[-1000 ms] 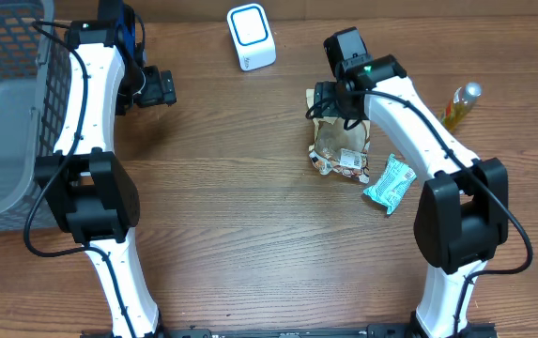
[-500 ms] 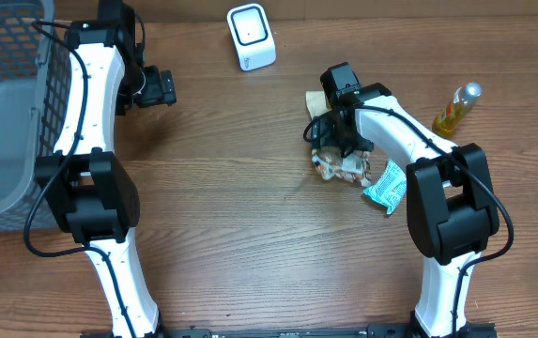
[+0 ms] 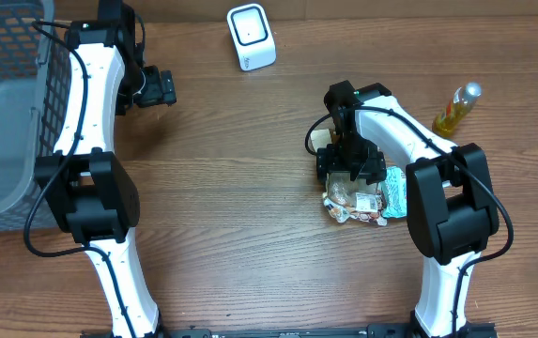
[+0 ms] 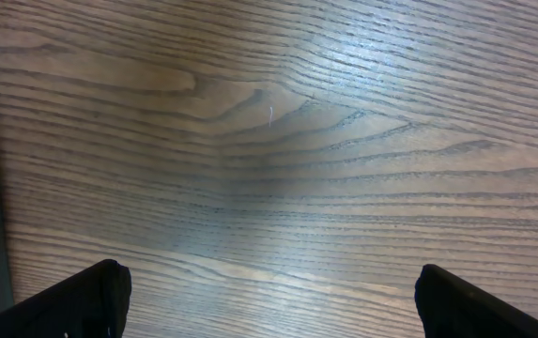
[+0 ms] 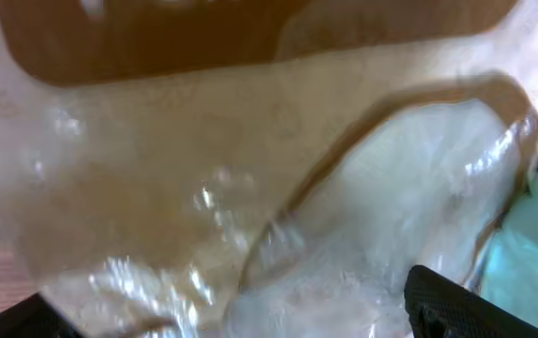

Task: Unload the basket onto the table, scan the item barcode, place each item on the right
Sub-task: 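Open the right gripper to release the PanTree bag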

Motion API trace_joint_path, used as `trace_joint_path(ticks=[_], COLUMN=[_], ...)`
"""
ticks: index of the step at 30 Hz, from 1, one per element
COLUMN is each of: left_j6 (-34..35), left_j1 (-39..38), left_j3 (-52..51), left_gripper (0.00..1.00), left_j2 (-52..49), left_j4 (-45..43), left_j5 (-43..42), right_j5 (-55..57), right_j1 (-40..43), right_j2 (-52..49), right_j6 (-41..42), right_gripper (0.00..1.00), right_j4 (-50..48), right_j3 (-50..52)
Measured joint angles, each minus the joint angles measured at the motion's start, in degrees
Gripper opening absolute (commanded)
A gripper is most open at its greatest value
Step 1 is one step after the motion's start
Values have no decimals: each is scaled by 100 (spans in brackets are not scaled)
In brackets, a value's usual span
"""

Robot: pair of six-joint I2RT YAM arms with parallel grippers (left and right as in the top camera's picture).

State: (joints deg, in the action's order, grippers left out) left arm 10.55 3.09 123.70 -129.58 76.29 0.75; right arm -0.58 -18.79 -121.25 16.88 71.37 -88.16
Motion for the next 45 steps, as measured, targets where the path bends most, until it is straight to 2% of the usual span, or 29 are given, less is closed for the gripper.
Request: trace_joint_path(ticks=[10, 17, 25, 45], left_j6=[0, 0, 0, 0], left_j1=[0, 0, 0, 0], left_j3=[0, 0, 0, 0], left_gripper=[100, 99, 100, 100], left_j2=[0, 0, 0, 2], left_j4=[-2, -2, -2, 0], left_j5=[-2, 0, 0, 0], right_j5=[2, 98, 107, 127], right_j1=[-2, 0, -2, 0], right_j2=[85, 114, 116, 118], right_j6=[-39, -39, -42, -39], right_gripper=[100, 100, 100, 100], right_j4=[332, -1154, -1908, -1941], right_j3=[-562, -564, -566, -566])
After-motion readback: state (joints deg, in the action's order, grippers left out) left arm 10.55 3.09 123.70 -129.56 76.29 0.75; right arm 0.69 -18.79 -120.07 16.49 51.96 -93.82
